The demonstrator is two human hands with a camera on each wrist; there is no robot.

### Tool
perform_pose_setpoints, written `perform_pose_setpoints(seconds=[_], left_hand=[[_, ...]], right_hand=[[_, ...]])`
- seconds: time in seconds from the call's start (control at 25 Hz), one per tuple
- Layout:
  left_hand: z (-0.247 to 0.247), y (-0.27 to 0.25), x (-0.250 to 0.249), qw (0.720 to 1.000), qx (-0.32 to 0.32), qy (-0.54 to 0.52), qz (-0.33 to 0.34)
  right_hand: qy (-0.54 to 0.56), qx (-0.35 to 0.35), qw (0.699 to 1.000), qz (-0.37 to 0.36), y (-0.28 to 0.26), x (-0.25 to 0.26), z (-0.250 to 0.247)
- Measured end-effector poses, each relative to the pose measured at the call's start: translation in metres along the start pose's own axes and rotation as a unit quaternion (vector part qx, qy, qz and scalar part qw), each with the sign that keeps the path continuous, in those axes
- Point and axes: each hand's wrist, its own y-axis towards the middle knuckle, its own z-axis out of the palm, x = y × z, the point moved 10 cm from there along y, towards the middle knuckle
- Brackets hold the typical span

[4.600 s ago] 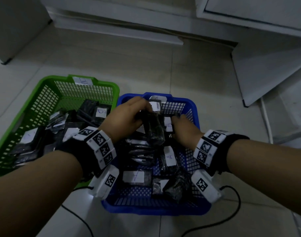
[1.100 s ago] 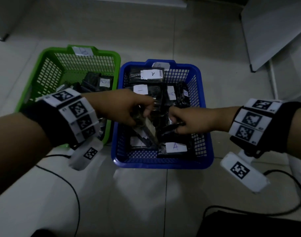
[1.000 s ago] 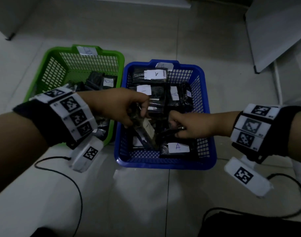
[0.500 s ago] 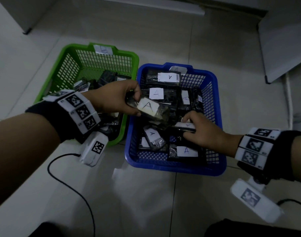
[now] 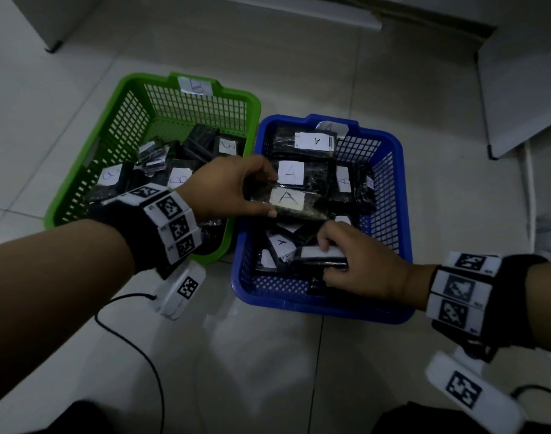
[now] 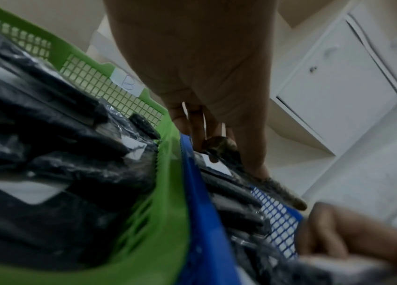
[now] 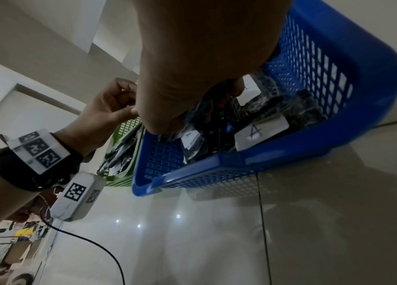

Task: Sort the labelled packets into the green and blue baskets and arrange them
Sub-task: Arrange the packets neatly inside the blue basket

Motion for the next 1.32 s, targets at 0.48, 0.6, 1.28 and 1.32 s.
perform_pose_setpoints(seconds=[0.48, 0.6, 1.28, 1.32], left_hand=[[-0.01, 0.006, 0.001, 0.999, -0.045, 0.014, 0.012], [-0.01, 0.009, -0.001, 0.999, -0.046, 0.013, 0.014], [-0.01, 0.009, 0.004, 0.999, -0.037, 0.014, 0.037], [-0.009, 0.009, 0.003, 0.999, -0.034, 0.017, 0.039]], right_hand=[[0.021, -0.036, 0.998, 0.048, 0.02, -0.007, 0.012], [-0.002, -0.053, 0.992, 0.116, 0.034, -0.007, 0.032], [-0.11, 0.166, 0.979, 0.054, 0.047, -0.004, 0.065], [-0.122, 0.18, 0.975, 0.047, 0.046, -0.004, 0.068]])
